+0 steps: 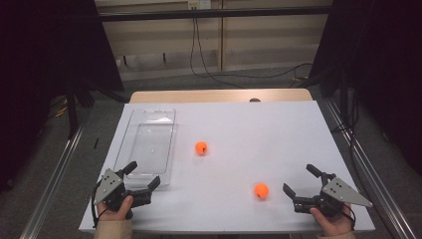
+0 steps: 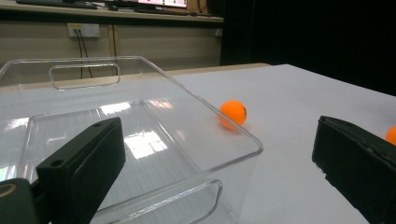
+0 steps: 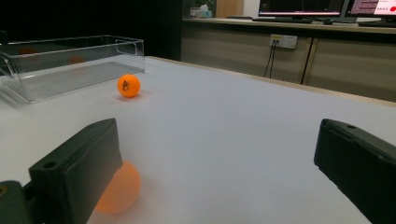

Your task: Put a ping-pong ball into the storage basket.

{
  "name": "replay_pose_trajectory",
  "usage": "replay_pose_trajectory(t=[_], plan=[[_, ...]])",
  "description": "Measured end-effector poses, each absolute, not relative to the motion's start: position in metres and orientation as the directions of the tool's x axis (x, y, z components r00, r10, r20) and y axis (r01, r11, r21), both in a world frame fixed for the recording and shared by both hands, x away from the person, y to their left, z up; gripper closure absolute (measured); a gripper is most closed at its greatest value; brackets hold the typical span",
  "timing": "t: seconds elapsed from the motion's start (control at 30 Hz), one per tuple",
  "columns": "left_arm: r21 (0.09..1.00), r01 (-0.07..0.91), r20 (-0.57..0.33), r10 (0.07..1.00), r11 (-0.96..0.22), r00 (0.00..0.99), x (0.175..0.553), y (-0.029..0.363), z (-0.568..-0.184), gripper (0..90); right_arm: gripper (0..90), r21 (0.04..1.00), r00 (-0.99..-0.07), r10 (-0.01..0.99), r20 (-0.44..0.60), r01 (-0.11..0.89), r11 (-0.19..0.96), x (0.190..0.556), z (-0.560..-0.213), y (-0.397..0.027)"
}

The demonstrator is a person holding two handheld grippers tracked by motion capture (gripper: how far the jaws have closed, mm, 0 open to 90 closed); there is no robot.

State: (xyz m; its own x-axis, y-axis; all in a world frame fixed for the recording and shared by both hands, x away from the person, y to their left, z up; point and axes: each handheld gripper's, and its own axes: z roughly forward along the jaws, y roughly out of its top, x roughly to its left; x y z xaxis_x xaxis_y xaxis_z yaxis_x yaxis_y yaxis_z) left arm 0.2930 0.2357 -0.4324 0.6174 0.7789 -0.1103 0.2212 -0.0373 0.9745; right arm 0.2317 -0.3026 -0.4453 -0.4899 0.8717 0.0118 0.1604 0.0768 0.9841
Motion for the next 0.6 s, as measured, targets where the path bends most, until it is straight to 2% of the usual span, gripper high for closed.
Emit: replay_pose_trajectory(t=[0.6], plan=[[0.971,0.237,-0.147,0.759,-0.010,0.634,0.2942,0.2291,-0.4282,2.1,0.3,0.984,-0.501,0.866,0.014,0.162,0.077,0.2319,-0.4446,-0.3029]])
